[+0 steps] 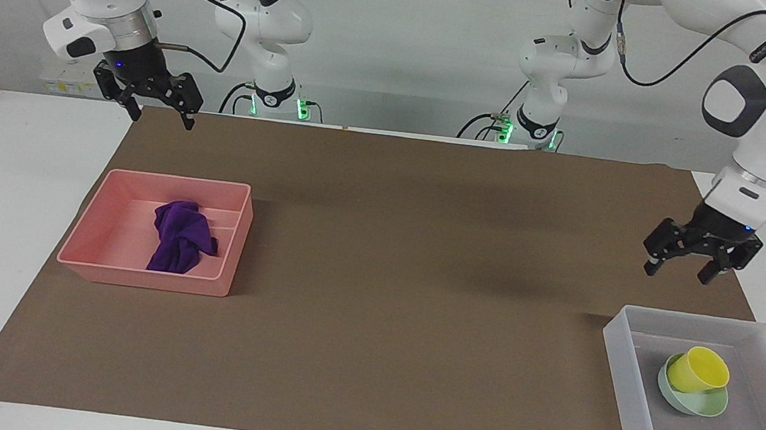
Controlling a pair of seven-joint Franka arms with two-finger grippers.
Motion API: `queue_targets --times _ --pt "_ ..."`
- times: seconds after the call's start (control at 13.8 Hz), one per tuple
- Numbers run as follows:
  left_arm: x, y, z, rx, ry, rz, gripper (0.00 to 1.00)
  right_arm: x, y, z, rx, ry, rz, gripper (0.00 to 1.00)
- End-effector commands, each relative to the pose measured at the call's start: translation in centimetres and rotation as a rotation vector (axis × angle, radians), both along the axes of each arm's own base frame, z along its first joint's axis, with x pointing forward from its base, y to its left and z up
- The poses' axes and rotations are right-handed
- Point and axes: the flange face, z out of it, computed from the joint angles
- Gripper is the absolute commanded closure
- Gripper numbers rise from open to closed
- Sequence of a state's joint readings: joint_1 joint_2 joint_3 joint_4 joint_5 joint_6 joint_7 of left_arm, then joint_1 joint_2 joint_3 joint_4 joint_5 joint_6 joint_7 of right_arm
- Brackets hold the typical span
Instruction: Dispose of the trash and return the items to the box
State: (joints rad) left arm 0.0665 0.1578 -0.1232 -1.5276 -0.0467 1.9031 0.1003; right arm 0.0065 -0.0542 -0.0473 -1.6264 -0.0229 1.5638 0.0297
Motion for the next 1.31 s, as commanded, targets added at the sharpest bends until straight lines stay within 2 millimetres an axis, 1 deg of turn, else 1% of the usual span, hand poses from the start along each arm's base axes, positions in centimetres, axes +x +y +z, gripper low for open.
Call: queue_targets --times 0.0,0.15,0.29,0.36,0.65,0.8,0.87,1.02,1.09,1.16,1.23 --pt "-2.8 -2.2 1.0 0.06 0.07 -0.062 0.0 -0.9 0.1 0.1 0.005 0.01 -0.003 0.0" --pt "-4.6 -3.3 2.5 0.066 0.106 -0.073 0.0 -1.0 -0.4 0.1 0.01 0.013 -0.016 0.0" --pt "-6.1 -3.2 3.9 0.071 0.122 -0.072 0.0 -1.0 -0.4 0.2 0.01 0.008 -0.016 0.0" --pt "-6.4 -3.2 4.2 0.072 0.132 -0.071 0.0 -0.9 -0.4 0.1 0.01 0.007 -0.017 0.0" --pt "-6.7 -3.0 5.0 0.071 0.138 -0.068 0.0 -1.0 -0.4 0.2 0.01 0.01 -0.014 0.0" --pt "-6.7 -2.3 6.4 0.07 0.138 -0.059 0.0 -1.0 -0.4 0.2 0.01 0.008 -0.014 0.0" --pt "-6.9 -2.3 6.6 0.07 0.146 -0.061 0.0 -1.0 -0.4 0.2 0.01 0.01 -0.014 0.0" --pt "-7.2 -2.5 6.9 0.073 0.149 -0.064 0.0 -1.0 -0.4 0.2 0.01 0.008 -0.014 0.0" --pt "-7.6 -2.2 6.8 0.075 0.165 -0.063 0.0 -1.0 -0.4 0.2 0.01 0.01 -0.014 0.0" --pt "-8.0 -1.2 6.6 0.076 0.178 -0.051 0.0 -1.0 -0.4 0.2 0.01 0.01 -0.014 0.0" --pt "-8.6 -1.7 6.4 0.077 0.183 -0.053 0.0 -1.0 -0.4 0.2 0.01 0.01 -0.014 0.0"
